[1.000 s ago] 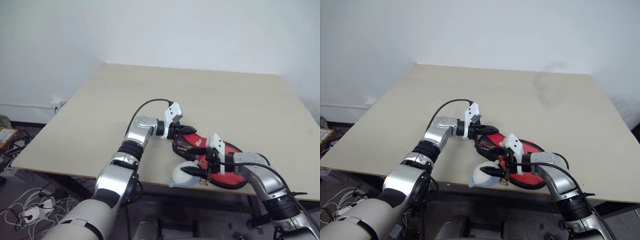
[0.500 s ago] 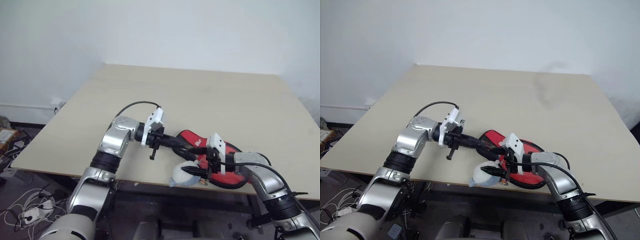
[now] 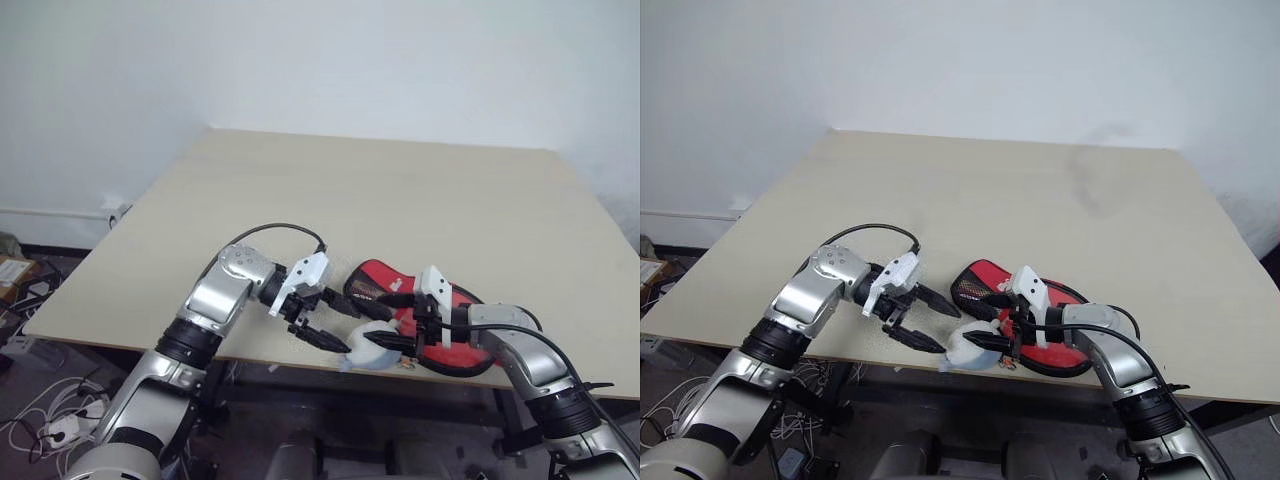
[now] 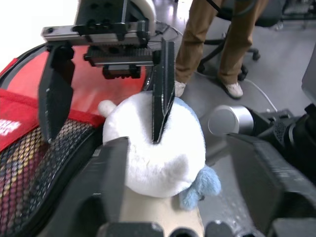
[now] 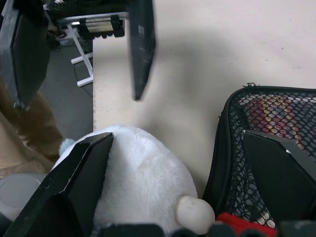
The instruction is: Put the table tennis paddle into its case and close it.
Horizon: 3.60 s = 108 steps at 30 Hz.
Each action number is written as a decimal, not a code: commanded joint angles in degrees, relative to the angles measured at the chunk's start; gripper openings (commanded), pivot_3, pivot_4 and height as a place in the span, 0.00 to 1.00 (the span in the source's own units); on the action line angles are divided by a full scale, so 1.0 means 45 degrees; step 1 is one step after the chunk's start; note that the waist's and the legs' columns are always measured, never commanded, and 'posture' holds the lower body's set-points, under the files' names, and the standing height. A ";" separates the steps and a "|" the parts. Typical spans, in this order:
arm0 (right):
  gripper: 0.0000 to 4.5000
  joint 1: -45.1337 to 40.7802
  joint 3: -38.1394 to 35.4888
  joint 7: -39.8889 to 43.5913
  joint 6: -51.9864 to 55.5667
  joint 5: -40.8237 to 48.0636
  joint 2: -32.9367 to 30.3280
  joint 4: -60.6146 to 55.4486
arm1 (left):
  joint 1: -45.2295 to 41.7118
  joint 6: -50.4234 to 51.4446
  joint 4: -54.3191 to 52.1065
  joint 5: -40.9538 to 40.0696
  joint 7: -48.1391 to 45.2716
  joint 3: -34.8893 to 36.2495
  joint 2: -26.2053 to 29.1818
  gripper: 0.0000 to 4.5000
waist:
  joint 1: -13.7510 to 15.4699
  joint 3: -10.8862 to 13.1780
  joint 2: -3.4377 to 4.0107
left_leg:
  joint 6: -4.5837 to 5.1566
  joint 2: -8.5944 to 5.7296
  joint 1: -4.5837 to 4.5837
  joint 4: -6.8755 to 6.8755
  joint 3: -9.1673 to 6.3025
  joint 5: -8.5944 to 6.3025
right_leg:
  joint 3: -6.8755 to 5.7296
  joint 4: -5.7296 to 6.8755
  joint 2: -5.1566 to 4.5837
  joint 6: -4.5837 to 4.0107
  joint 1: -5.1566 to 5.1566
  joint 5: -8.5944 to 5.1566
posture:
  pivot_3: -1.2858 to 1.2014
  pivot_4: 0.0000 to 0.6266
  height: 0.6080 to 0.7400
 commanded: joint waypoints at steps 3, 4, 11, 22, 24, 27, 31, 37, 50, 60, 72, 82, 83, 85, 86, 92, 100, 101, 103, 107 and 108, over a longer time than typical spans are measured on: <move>1.00 -0.0247 -0.0062 -0.0021 -0.0205 -0.0071 -0.0017 0.0114 | -0.0208 -0.0872 0.0066 0.0663 0.0528 -0.0350 -0.0243 0.98 | 0.0000 0.0000 0.0000 | 0.0001 0.0000 0.0000 0.0002 0.0003 0.0000 | 0.0003 0.0000 0.0002 0.0000 0.0003 0.0000 | 0.52 0.00 1.00; 1.00 -0.0260 -0.0058 -0.0018 -0.0212 -0.0071 -0.0012 0.0125 | -0.0240 -0.1008 0.0217 0.0856 0.0708 -0.0448 -0.0322 0.98 | 0.0000 0.0000 0.0000 | 0.0001 0.0000 0.0000 0.0001 0.0004 0.0001 | 0.0002 0.0000 0.0002 0.0000 0.0003 0.0000 | 0.52 0.00 1.00; 1.00 -0.0332 -0.0037 0.0019 -0.0263 -0.0093 -0.0004 0.0213 | -0.0396 -0.1567 0.0929 0.1409 0.1396 -0.0792 -0.1008 0.98 | 0.0000 -0.0001 0.0001 | 0.0001 0.0000 0.0002 0.0006 0.0004 0.0000 | 0.0002 0.0002 0.0001 -0.0001 0.0003 0.0001 | 0.52 0.00 1.00; 1.00 -0.0388 -0.0075 0.0000 -0.0323 -0.0122 -0.0036 0.0263 | -0.0623 -0.2138 0.1869 0.2039 0.1497 -0.1325 -0.1649 0.98 | 0.0001 -0.0002 0.0001 | 0.0002 -0.0001 0.0001 0.0010 0.0005 0.0001 | 0.0002 0.0004 0.0002 0.0000 0.0011 0.0001 | 0.52 0.00 1.00; 1.00 -0.0402 -0.0090 -0.0013 -0.0336 -0.0135 -0.0038 0.0278 | -0.0688 -0.2109 0.1955 0.2050 0.1334 -0.1409 -0.1676 0.98 | 0.0003 -0.0002 0.0001 | 0.0002 -0.0001 0.0002 0.0011 0.0004 0.0001 | 0.0000 0.0004 0.0002 0.0000 0.0012 0.0001 | 0.52 0.00 1.00; 1.00 -0.0417 -0.0118 -0.0022 -0.0335 -0.0133 -0.0046 0.0269 | -0.0757 -0.2087 0.2055 0.2057 0.1184 -0.1481 -0.1683 0.91 | 0.0001 -0.0002 0.0001 | 0.0002 -0.0001 0.0002 0.0015 0.0004 0.0001 | 0.0001 0.0004 0.0003 0.0000 0.0012 0.0001 | 0.52 0.00 1.00; 1.00 -0.0419 -0.0163 -0.0046 -0.0330 -0.0138 -0.0040 0.0255 | -0.0825 -0.2126 0.2192 0.2112 0.1117 -0.1496 -0.1685 0.70 | 0.0001 -0.0002 0.0001 | 0.0002 -0.0001 0.0002 0.0016 0.0003 0.0001 | 0.0000 0.0004 0.0002 0.0000 0.0013 0.0001 | 0.52 0.00 1.00; 1.00 -0.0456 -0.0446 -0.0038 -0.0210 0.0011 -0.0171 0.0130 | -0.0857 -0.2226 0.2339 0.2133 0.1109 -0.1478 -0.1727 0.40 | 0.0001 -0.0002 0.0001 | 0.0002 -0.0001 0.0001 0.0015 0.0003 0.0001 | 0.0000 0.0005 0.0002 0.0000 0.0013 0.0001 | 0.52 0.00 1.00; 1.00 0.0114 -0.1596 0.0011 0.0106 0.0682 -0.1505 -0.0563 | -0.0858 -0.2593 0.2458 0.2205 0.1282 -0.1473 -0.1874 0.06 | 0.0016 -0.0002 0.0002 | 0.0003 -0.0002 -0.0002 0.0021 0.0003 0.0001 | -0.0001 0.0001 0.0001 0.0001 0.0015 0.0000 | 0.52 0.00 1.00; 0.92 0.0794 -0.2296 -0.0428 -0.0339 -0.0105 -0.2574 0.0845 | -0.0824 -0.2691 0.2532 0.2222 0.1403 -0.1456 -0.1903 0.06 | 0.0007 -0.0004 0.0009 | 0.0002 -0.0002 -0.0002 0.0045 0.0008 0.0000 | 0.0004 0.0001 -0.0002 0.0000 0.0022 0.0000 | 0.52 0.00 1.00; 0.21 0.0915 -0.1443 -0.0380 -0.0655 -0.1315 -0.2567 0.2438 | -0.0874 -0.2627 0.2530 0.2012 0.1588 -0.1110 -0.1800 0.06 | 0.0005 -0.0012 0.0016 | 0.0003 -0.0002 0.0000 0.0086 0.0007 0.0000 | 0.0004 0.0001 -0.0001 0.0000 0.0032 0.0000 | 0.52 0.00 1.00; 0.01 0.1051 -0.1065 -0.0359 -0.0869 -0.1510 -0.2467 0.2957 | -0.0771 -0.2379 0.2218 0.1761 0.1751 -0.0799 -0.1367 0.06 | 0.0000 -0.0020 0.0010 | 0.0002 -0.0002 0.0004 0.0100 0.0001 0.0000 | 0.0003 0.0001 -0.0001 0.0000 0.0041 0.0000 | 0.52 0.00 1.00; 0.01 0.1034 -0.1016 -0.0395 -0.0934 -0.1593 -0.2470 0.2982 | -0.0779 -0.2354 0.2203 0.1717 0.1771 -0.0740 -0.1304 0.06 | 0.0001 -0.0020 0.0009 | 0.0002 -0.0002 0.0003 0.0101 0.0001 0.0000 | 0.0003 0.0001 -0.0001 0.0000 0.0041 0.0000 | 0.52 0.00 1.00; 0.01 0.0986 -0.0935 -0.0490 -0.1042 -0.1763 -0.2450 0.3053 | -0.0892 -0.2316 0.2347 0.1640 0.1859 -0.0472 -0.1055 0.06 | -0.0004 -0.0020 0.0009 | 0.0002 -0.0001 0.0003 0.0102 0.0000 0.0000 | 0.0002 0.0000 -0.0002 0.0000 0.0041 0.0000 | 0.52 0.00 1.00; 0.01 0.0980 -0.0906 -0.0487 -0.1083 -0.1797 -0.2443 0.3066 | -0.0935 -0.2330 0.2425 0.1612 0.1878 -0.0361 -0.0927 0.06 | -0.0012 -0.0020 0.0009 | 0.0002 -0.0001 0.0003 0.0102 0.0001 -0.0001 | 0.0003 0.0000 -0.0002 0.0000 0.0038 0.0000 | 0.52 0.00 1.00; 0.01 0.1008 -0.0815 -0.0480 -0.1259 -0.1904 -0.2425 0.3109 | -0.1087 -0.2521 0.2942 0.1700 0.1979 0.0125 -0.0429 0.06 | -0.0013 -0.0026 0.0006 | 0.0002 0.0006 0.0004 0.0102 0.0001 -0.0001 | -0.0002 -0.0002 -0.0002 -0.0001 0.0035 0.0000 | 0.52 0.00 1.00; 0.01 0.0954 -0.0748 -0.0575 -0.1451 -0.2027 -0.2397 0.3286 | -0.1174 -0.2919 0.3671 0.2052 0.2233 0.0481 0.0150 0.06 | -0.0032 -0.0026 0.0004 | 0.0001 0.0015 0.0003 0.0100 0.0002 -0.0002 | -0.0008 -0.0005 -0.0005 -0.0001 0.0027 0.0000 | 0.52 0.00 1.00; 0.01 0.0949 -0.0739 -0.0585 -0.1477 -0.2033 -0.2397 0.3308 | -0.1218 -0.3043 0.3857 0.2151 0.2324 0.0501 0.0215 0.06 | -0.0032 -0.0027 0.0005 | 0.0001 0.0015 0.0003 0.0100 0.0002 -0.0002 | -0.0008 -0.0005 -0.0005 -0.0001 0.0026 0.0000 | 0.52 0.00 1.00; 0.01 0.0941 -0.0720 -0.0588 -0.1517 -0.2040 -0.2400 0.3337 | -0.1349 -0.3281 0.4277 0.2382 0.2574 0.0506 0.0339 0.06 | -0.0031 -0.0027 0.0003 | 0.0001 0.0016 0.0003 0.0100 0.0002 -0.0001 | -0.0007 -0.0005 -0.0005 -0.0001 0.0026 0.0000 | 0.52 0.00 1.00; 0.01 0.0910 -0.0670 -0.0586 -0.1582 -0.2061 -0.2412 0.3393 | -0.1756 -0.3816 0.5233 0.2852 0.3150 0.0474 0.0533 0.06 | -0.0043 -0.0027 0.0002 | 0.0000 0.0017 0.0001 0.0100 0.0003 -0.0002 | -0.0009 -0.0007 -0.0006 -0.0001 0.0024 0.0000 | 0.52 0.00 1.00; 0.01 0.0899 -0.0654 -0.0586 -0.1593 -0.2063 -0.2415 0.3404 | -0.1900 -0.3967 0.5518 0.2992 0.3330 0.0479 0.0567 0.06 | -0.0044 -0.0027 0.0003 | 0.0000 0.0017 0.0001 0.0098 0.0003 -0.0002 | -0.0009 -0.0007 -0.0006 -0.0001 0.0018 0.0000 | 0.52 0.00 1.00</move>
